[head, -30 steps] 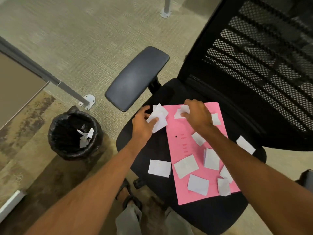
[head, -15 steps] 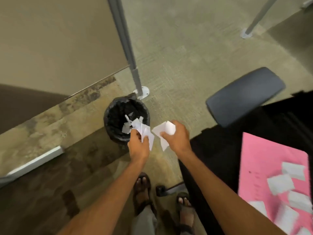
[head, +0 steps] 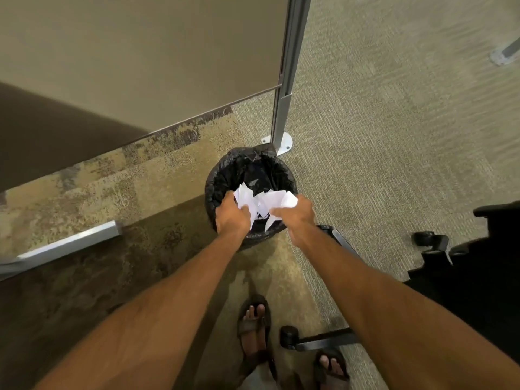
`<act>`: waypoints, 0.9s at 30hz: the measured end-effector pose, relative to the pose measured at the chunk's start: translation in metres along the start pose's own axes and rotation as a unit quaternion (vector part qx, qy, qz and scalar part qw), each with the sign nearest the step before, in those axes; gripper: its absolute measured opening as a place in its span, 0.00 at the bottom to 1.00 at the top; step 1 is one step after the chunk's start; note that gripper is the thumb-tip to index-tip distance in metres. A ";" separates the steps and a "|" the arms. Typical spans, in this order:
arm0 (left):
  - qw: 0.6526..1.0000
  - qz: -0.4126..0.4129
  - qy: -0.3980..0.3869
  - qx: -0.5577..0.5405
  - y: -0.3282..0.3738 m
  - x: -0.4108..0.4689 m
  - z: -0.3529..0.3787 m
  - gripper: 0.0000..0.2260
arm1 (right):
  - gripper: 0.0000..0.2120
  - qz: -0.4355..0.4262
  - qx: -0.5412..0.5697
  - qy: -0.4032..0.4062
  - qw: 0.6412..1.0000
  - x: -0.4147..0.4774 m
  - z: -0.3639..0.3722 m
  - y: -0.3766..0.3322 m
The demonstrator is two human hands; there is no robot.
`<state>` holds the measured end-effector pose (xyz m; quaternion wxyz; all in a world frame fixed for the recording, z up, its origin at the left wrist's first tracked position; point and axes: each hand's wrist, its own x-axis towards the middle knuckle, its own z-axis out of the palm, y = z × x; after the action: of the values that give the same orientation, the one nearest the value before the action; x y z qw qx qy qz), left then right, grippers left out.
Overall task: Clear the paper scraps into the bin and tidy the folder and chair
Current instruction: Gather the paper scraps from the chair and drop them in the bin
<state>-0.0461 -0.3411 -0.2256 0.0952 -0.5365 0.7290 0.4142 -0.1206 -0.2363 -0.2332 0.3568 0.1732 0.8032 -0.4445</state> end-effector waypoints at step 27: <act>0.994 0.072 0.003 0.082 -0.017 0.053 0.024 0.13 | 0.13 -0.090 -0.119 -0.054 0.987 0.040 0.035 0.014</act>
<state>-0.0606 -0.3630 -0.2800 0.1070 -0.4741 0.7975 0.3574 -0.1251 -0.2596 -0.2823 0.3768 0.0321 0.8422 -0.3843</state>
